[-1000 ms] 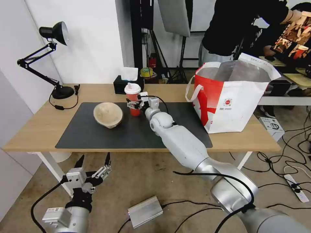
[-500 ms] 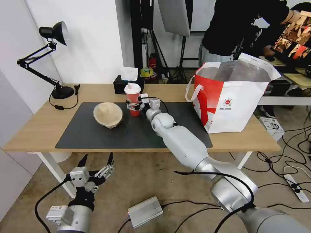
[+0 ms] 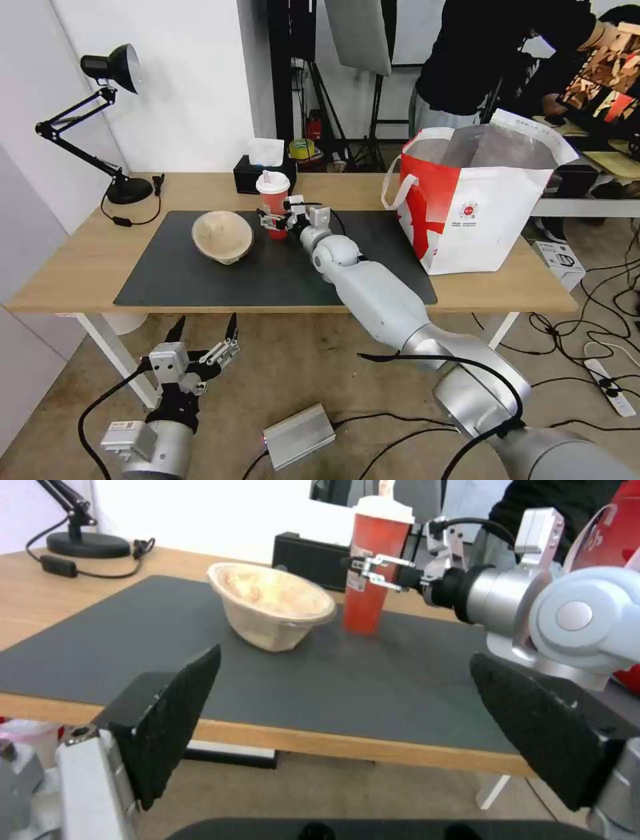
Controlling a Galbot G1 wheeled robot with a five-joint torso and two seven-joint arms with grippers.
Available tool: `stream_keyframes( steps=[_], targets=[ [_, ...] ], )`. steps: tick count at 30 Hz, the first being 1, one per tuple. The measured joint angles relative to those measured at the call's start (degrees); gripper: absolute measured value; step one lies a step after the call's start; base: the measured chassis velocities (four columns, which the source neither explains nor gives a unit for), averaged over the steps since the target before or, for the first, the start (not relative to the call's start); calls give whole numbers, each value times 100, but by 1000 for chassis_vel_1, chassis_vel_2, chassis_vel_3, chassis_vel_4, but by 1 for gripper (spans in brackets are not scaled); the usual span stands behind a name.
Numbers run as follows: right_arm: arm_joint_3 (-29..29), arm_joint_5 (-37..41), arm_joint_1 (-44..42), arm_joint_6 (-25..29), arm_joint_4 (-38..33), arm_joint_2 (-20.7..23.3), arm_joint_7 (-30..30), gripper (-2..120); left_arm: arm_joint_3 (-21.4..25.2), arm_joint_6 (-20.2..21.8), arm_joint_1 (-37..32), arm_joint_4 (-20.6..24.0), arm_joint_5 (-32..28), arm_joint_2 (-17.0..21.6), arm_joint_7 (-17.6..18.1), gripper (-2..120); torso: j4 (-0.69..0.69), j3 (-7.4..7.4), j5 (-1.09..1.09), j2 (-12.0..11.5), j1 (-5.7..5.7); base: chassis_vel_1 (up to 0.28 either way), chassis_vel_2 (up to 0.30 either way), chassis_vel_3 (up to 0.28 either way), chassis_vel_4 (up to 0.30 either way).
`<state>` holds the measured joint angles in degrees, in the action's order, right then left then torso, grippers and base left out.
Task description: Pick up the trash from the table and place it into the takeout bag.
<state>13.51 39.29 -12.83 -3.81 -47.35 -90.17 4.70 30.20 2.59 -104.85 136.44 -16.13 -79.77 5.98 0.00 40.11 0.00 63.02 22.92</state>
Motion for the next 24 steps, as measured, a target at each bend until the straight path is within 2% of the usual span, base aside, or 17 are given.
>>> stream_keyframes(
  steps=[24],
  targets=[
    [-88,35,127,188,366,-8,512,100,-102,3,114,-75,0,39,-23,100,0,0,0,0,0,0,0,0,0]
  ],
)
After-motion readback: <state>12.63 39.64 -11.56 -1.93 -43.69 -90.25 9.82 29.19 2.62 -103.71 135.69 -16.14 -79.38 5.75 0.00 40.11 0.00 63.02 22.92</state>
